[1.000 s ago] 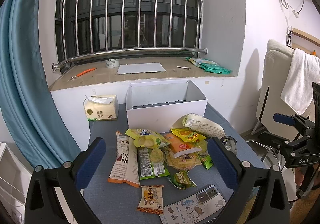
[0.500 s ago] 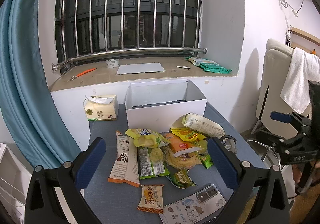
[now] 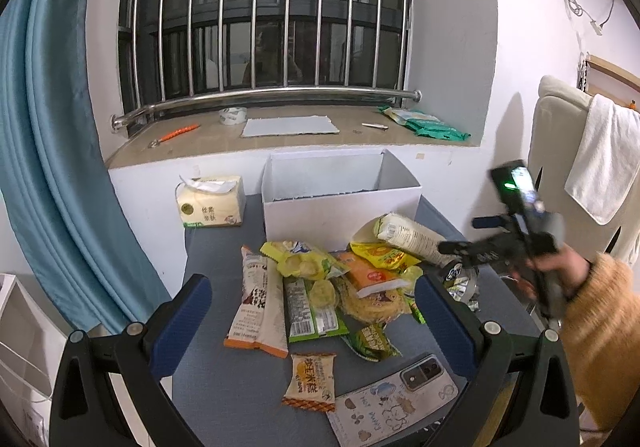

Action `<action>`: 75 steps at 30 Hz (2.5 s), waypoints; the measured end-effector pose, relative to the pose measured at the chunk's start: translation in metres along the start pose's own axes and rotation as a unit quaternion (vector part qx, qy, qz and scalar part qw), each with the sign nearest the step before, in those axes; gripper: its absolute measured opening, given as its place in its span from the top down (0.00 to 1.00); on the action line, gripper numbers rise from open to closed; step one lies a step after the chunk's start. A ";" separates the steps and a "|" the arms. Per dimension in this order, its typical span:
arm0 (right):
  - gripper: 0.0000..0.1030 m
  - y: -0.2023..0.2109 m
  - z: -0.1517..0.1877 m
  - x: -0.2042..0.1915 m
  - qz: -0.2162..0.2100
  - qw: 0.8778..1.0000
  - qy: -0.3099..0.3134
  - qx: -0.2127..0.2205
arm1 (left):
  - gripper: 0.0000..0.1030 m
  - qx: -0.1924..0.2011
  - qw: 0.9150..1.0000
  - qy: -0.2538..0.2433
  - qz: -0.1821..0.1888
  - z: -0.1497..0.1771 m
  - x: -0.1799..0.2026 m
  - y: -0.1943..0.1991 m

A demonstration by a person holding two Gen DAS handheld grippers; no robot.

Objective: Organize snacks
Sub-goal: 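Grasp the long white-green snack bag with the right gripper, then carry the white-green bag into the box while the left gripper drops in the white-brown bag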

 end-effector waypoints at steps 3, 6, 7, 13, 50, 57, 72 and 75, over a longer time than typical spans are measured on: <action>0.00 -0.035 -0.006 0.012 0.001 0.999 0.016 -0.030 | 0.00 -0.002 1.000 -0.002 -0.007 0.003 -0.004 0.001; 0.00 -0.060 -0.009 0.014 0.015 0.997 0.051 -0.059 | 0.00 -0.006 1.000 0.004 -0.012 0.006 -0.010 0.001; 0.00 -0.069 -0.009 0.014 0.014 0.996 0.061 -0.070 | 0.00 -0.007 1.000 0.006 -0.013 0.007 -0.012 0.000; 0.29 -0.098 -0.009 0.007 -0.010 0.990 0.092 -0.107 | 0.00 -0.021 1.000 0.015 -0.014 0.012 -0.018 -0.008; 0.53 0.135 0.067 -0.021 -0.045 0.986 -0.085 0.135 | 0.56 -0.256 0.963 0.078 0.005 0.042 -0.106 -0.248; 0.53 0.120 0.063 -0.028 -0.067 0.987 -0.088 0.119 | 0.59 -0.220 0.972 0.079 -0.003 0.052 -0.112 -0.204; 0.53 0.056 -0.068 0.020 -0.132 0.965 -0.190 0.123 | 0.59 -0.045 0.986 0.113 0.113 -0.085 -0.058 -0.155; 0.53 0.033 -0.116 0.043 -0.128 0.960 -0.216 0.120 | 0.59 -0.048 0.985 0.112 0.121 -0.122 -0.045 -0.197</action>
Point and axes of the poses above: each gripper's, at about its wrist camera, not at the fingertips, and y roughly against the way its jaws point, x to its right, z to its underside, the point moved 2 cm from there along -y, roughly the way its jaws point, and after that the axes turned 12 degrees about y, right-handed, at the moved point
